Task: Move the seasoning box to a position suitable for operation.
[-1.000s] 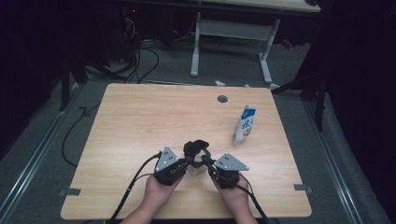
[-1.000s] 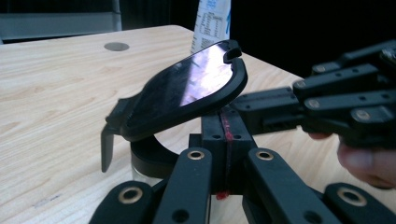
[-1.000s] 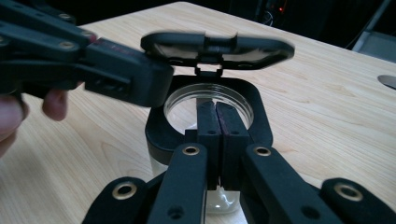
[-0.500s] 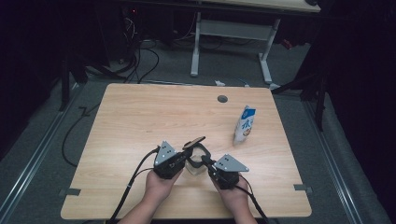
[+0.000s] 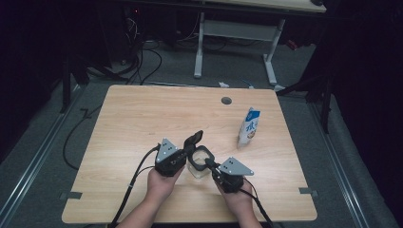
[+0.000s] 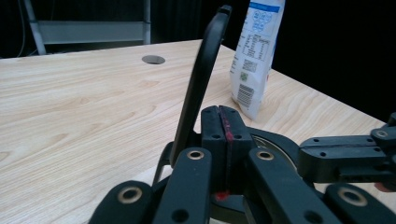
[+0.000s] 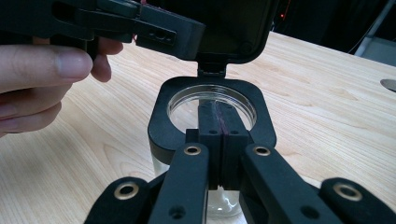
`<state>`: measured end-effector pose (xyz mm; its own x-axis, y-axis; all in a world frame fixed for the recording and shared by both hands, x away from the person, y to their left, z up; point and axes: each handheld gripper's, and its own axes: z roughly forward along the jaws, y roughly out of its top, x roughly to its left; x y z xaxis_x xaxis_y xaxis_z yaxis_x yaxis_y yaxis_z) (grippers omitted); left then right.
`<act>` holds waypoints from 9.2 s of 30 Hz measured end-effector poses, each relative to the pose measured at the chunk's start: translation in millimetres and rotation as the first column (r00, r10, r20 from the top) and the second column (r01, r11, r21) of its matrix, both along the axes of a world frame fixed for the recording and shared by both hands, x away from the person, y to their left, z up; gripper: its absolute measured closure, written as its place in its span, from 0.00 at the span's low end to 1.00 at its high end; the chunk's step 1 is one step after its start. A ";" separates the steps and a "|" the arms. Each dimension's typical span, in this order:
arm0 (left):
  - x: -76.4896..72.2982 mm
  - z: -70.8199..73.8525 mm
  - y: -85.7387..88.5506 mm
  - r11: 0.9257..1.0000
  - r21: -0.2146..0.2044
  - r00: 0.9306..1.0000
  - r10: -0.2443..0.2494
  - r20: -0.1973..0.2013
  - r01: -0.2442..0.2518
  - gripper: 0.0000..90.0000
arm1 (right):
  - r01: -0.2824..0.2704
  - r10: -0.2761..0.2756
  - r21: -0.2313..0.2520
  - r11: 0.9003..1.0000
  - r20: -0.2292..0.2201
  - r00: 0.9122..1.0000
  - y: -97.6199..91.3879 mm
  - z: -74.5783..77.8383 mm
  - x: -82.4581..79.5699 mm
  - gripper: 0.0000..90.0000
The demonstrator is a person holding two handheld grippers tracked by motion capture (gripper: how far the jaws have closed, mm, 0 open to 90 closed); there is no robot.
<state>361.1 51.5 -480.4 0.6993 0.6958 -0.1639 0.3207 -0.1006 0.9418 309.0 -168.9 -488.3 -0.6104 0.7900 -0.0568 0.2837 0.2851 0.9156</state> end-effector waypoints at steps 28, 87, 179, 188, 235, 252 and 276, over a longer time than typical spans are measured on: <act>6.6 -1.8 2.7 0.999 -0.007 0.999 0.038 -0.019 -0.038 1.00 | -0.007 0.007 0.010 1.000 0.000 1.000 -1.3 -0.9 0.4 1.00; -42.7 -46.7 21.7 0.983 0.098 0.988 -0.155 0.010 0.154 0.73 | 0.486 -0.492 -0.076 0.871 -0.094 0.866 -81.1 -13.6 76.2 0.76; -42.4 -48.0 21.3 0.983 0.099 0.987 -0.159 0.009 0.158 0.68 | 0.485 -0.486 -0.029 0.874 -0.079 0.871 -102.4 1.8 84.1 0.99; -43.3 -47.9 21.2 0.980 0.100 0.984 -0.177 0.016 0.174 0.61 | 0.450 -0.453 -0.046 0.892 -0.097 0.886 -111.7 13.9 77.5 0.99; -43.7 -48.1 19.8 0.979 0.100 0.983 -0.182 0.022 0.179 0.59 | 0.212 -0.245 -0.150 0.966 -0.261 0.934 -117.6 50.2 30.3 0.99; -44.1 -48.0 20.4 0.979 0.097 0.983 -0.183 0.024 0.180 0.59 | 0.126 -0.195 -0.219 0.968 -0.332 0.923 -104.3 52.6 13.4 1.00; -44.5 -48.0 20.5 0.979 0.098 0.983 -0.184 0.024 0.181 0.59 | -0.016 -0.157 -0.352 0.936 -0.456 0.876 -85.7 72.2 12.0 1.00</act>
